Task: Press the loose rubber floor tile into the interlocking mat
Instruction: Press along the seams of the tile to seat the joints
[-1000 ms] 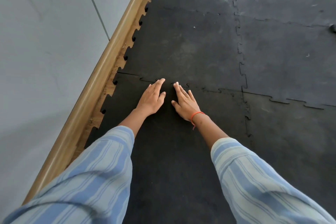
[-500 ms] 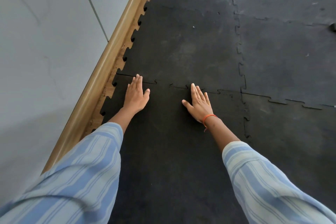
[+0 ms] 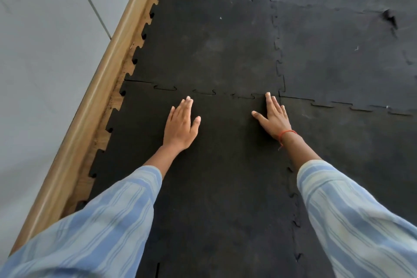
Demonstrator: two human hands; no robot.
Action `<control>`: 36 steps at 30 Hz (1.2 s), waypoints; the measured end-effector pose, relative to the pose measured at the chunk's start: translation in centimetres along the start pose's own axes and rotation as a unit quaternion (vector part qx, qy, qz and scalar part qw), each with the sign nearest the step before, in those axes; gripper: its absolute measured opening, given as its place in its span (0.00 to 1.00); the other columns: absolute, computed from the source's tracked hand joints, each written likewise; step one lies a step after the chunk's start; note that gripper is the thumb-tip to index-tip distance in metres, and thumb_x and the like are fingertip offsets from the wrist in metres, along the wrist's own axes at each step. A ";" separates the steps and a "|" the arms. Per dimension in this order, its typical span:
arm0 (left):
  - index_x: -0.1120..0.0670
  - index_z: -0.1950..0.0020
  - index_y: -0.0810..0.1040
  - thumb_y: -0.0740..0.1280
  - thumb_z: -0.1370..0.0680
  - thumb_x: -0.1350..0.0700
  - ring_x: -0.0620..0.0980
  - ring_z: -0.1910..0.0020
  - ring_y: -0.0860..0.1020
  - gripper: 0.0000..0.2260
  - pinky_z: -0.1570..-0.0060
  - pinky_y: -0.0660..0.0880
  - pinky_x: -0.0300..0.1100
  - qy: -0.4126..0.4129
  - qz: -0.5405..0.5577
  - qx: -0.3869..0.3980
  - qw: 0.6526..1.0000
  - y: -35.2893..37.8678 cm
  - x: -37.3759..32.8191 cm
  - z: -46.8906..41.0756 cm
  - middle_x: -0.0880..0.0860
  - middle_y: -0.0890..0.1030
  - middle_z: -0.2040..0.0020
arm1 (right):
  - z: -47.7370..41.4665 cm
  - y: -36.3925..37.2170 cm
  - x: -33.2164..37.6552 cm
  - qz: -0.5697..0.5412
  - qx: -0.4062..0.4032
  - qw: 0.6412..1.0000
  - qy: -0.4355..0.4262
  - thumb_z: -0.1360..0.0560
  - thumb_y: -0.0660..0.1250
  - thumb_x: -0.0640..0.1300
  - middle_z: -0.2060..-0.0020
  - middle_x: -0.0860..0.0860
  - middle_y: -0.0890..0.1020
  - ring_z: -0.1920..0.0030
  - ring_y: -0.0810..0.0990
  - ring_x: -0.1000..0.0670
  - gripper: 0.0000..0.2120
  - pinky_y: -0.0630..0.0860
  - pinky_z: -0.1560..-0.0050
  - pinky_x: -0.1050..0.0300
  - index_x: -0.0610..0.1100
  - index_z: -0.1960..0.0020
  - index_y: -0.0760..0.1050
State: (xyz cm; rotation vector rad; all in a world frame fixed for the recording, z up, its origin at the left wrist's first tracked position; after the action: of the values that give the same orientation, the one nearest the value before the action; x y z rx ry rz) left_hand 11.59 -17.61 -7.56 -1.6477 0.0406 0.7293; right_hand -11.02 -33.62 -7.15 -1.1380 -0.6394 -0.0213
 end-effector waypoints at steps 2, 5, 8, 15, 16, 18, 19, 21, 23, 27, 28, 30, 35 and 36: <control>0.56 0.23 0.52 0.55 0.18 0.50 0.50 0.23 0.53 0.26 0.25 0.46 0.47 0.002 0.013 -0.001 1.000 -0.1 -0.9 0.9 0.55 0.58 0.22 | 1.7 0.0 -0.2 -0.095 -0.034 0.995 0.013 0.21 0.58 0.53 0.22 0.48 0.54 0.23 0.49 0.50 0.34 0.42 0.23 0.52 0.46 0.23 0.44; 0.57 0.23 0.52 0.54 0.18 0.50 0.51 0.23 0.53 0.26 0.25 0.45 0.46 -0.003 0.052 -0.016 0.999 0.3 -2.7 3.3 0.57 0.60 0.23 | 7.6 0.8 -0.4 -0.172 -0.164 0.971 0.024 0.21 0.57 0.53 0.27 0.53 0.67 0.26 0.63 0.46 0.29 0.59 0.28 0.49 0.49 0.24 0.52; 0.58 0.23 0.51 0.53 0.18 0.50 0.51 0.23 0.53 0.26 0.24 0.45 0.45 -0.003 0.074 -0.017 0.997 1.1 -4.6 5.5 0.56 0.59 0.23 | 10.2 0.6 -0.4 -0.174 -0.225 0.958 0.026 0.22 0.55 0.54 0.32 0.54 0.75 0.32 0.72 0.46 0.28 0.67 0.38 0.54 0.49 0.25 0.55; 0.57 0.22 0.50 0.53 0.18 0.51 0.49 0.23 0.54 0.26 0.25 0.43 0.41 0.005 0.098 0.003 0.995 1.3 -5.5 7.1 0.55 0.58 0.22 | 11.5 1.6 -0.6 -0.173 -0.198 0.964 0.025 0.20 0.57 0.51 0.30 0.53 0.71 0.27 0.65 0.44 0.25 0.64 0.30 0.48 0.48 0.26 0.58; 0.56 0.22 0.51 0.53 0.18 0.51 0.49 0.23 0.54 0.26 0.25 0.43 0.41 0.011 0.093 0.003 0.996 1.3 -5.6 7.7 0.55 0.58 0.22 | 12.8 1.9 -0.6 -0.175 -0.213 0.961 0.021 0.21 0.57 0.53 0.30 0.53 0.72 0.28 0.67 0.45 0.24 0.65 0.31 0.51 0.48 0.27 0.59; 0.57 0.23 0.52 0.53 0.18 0.50 0.49 0.23 0.55 0.25 0.26 0.43 0.41 0.022 0.078 0.003 0.997 1.6 -5.9 9.0 0.55 0.60 0.23 | 15.5 2.5 -0.7 -0.178 -0.234 0.956 0.015 0.23 0.54 0.57 0.32 0.54 0.73 0.31 0.70 0.49 0.25 0.65 0.36 0.60 0.49 0.29 0.61; 0.57 0.23 0.52 0.53 0.18 0.50 0.49 0.23 0.56 0.25 0.26 0.44 0.41 0.028 0.070 0.003 0.997 1.8 -6.0 9.5 0.55 0.60 0.23 | 16.3 2.8 -0.7 -0.179 -0.241 0.954 0.014 0.24 0.53 0.58 0.32 0.54 0.74 0.33 0.72 0.50 0.25 0.64 0.38 0.64 0.49 0.30 0.62; 0.57 0.23 0.53 0.53 0.18 0.50 0.49 0.24 0.56 0.25 0.26 0.44 0.41 0.039 0.061 0.003 0.997 2.0 -6.4 10.0 0.55 0.61 0.23 | 16.7 2.7 -0.7 -0.180 -0.249 0.952 0.019 0.23 0.53 0.57 0.33 0.53 0.75 0.34 0.73 0.49 0.24 0.64 0.39 0.64 0.47 0.31 0.64; 0.58 0.23 0.53 0.54 0.18 0.51 0.50 0.23 0.56 0.26 0.25 0.44 0.42 0.033 0.061 0.008 0.998 2.0 -6.5 10.0 0.56 0.61 0.23 | 16.3 2.4 -0.6 -0.180 -0.238 0.954 0.029 0.22 0.57 0.52 0.33 0.52 0.75 0.34 0.73 0.48 0.22 0.65 0.38 0.61 0.45 0.31 0.65; 0.58 0.23 0.52 0.54 0.18 0.52 0.51 0.23 0.56 0.26 0.26 0.45 0.43 0.030 0.069 0.031 0.997 2.1 -7.0 11.0 0.56 0.60 0.23 | 18.1 2.7 -0.9 -0.173 -0.218 0.960 0.034 0.21 0.58 0.49 0.31 0.50 0.72 0.32 0.71 0.48 0.20 0.63 0.37 0.64 0.45 0.30 0.65; 0.58 0.23 0.52 0.54 0.18 0.51 0.51 0.23 0.56 0.26 0.26 0.45 0.43 0.037 0.066 0.033 0.997 2.2 -7.2 11.5 0.56 0.60 0.23 | 19.3 3.0 -1.2 -0.173 -0.224 0.958 0.037 0.21 0.56 0.52 0.31 0.50 0.72 0.32 0.71 0.48 0.21 0.61 0.36 0.67 0.45 0.30 0.66; 0.59 0.23 0.53 0.54 0.19 0.51 0.51 0.24 0.57 0.26 0.26 0.45 0.44 0.050 0.052 0.032 0.997 2.3 -7.7 12.5 0.56 0.61 0.23 | 22.0 4.0 -1.7 -0.175 -0.229 0.956 0.052 0.23 0.53 0.56 0.31 0.51 0.72 0.31 0.70 0.47 0.25 0.62 0.33 0.64 0.46 0.30 0.65; 0.58 0.23 0.54 0.54 0.19 0.50 0.51 0.24 0.58 0.26 0.25 0.49 0.48 0.052 0.019 0.038 0.998 2.5 -8.0 12.9 0.56 0.62 0.24 | 23.1 4.5 -1.6 -0.138 -0.196 0.968 0.074 0.21 0.56 0.51 0.29 0.48 0.70 0.29 0.67 0.43 0.23 0.64 0.28 0.46 0.45 0.28 0.63; 0.59 0.23 0.54 0.54 0.19 0.50 0.51 0.24 0.58 0.26 0.25 0.50 0.49 0.051 0.016 0.043 0.998 2.5 -8.1 13.0 0.56 0.62 0.24 | 23.0 4.5 -1.5 -0.130 -0.184 0.971 0.074 0.21 0.56 0.50 0.28 0.47 0.69 0.28 0.66 0.43 0.23 0.61 0.27 0.48 0.45 0.27 0.62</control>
State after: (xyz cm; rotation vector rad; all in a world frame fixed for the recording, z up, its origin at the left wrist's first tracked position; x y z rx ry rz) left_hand -1.55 -9.41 -6.30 -1.6032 0.1692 0.6592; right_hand -21.44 -12.62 -5.60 -1.3865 -0.6638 -0.4622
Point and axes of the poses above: each hand's wrist, its own z-axis away from the middle knuckle, its own y-axis out of the palm, x = y × z, the point moved 7 cm from there along -z, towards the middle knuckle
